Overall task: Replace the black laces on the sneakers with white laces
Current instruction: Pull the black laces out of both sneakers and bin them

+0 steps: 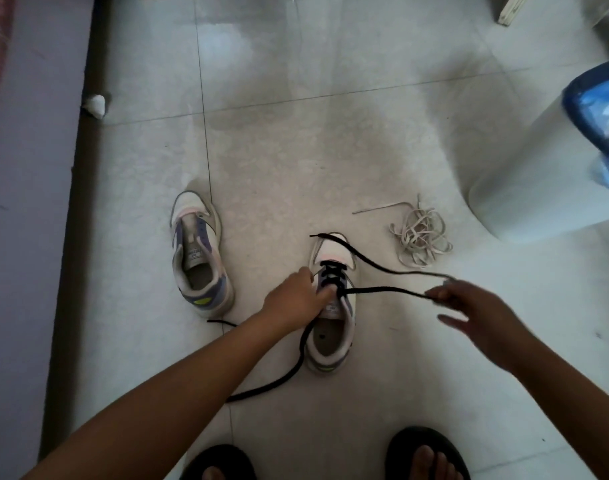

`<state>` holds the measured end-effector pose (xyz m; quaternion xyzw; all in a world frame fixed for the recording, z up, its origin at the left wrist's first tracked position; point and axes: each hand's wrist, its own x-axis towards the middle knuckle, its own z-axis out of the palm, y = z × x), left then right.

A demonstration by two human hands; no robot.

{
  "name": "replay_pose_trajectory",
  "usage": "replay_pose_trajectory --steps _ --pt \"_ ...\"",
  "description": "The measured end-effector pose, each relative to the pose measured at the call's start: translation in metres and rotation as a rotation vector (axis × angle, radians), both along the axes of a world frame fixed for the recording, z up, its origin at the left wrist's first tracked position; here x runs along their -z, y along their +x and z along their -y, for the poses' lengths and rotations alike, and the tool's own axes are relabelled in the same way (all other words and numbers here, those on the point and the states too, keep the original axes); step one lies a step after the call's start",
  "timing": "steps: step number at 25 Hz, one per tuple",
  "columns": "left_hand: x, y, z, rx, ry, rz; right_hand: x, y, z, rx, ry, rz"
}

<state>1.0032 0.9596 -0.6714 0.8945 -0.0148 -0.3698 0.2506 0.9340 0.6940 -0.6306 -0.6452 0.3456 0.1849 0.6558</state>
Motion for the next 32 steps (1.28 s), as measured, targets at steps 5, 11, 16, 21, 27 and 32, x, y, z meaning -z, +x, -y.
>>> replay_pose_trajectory --steps 5,11,16,21,27,32 --pt "-0.003 0.016 0.009 0.1 0.027 0.081 0.04 -0.014 -0.072 -0.611 -0.546 -0.144" --pt "-0.005 0.02 0.023 0.259 0.147 0.173 0.041 0.005 -0.12 -0.8 -0.67 0.139" --pt "-0.01 0.031 0.029 0.171 0.031 -0.009 0.05 0.013 -0.115 -0.797 -0.708 0.099" --pt "-0.011 0.033 0.02 0.145 -0.153 -0.172 0.054 0.015 -0.096 -0.808 -0.846 0.101" --pt "-0.008 0.034 0.019 0.887 0.204 0.533 0.058 0.014 -0.086 -0.886 -0.951 0.131" --pt "0.003 0.019 0.024 0.093 0.161 -0.04 0.061 0.021 -0.09 -0.898 -0.959 0.096"
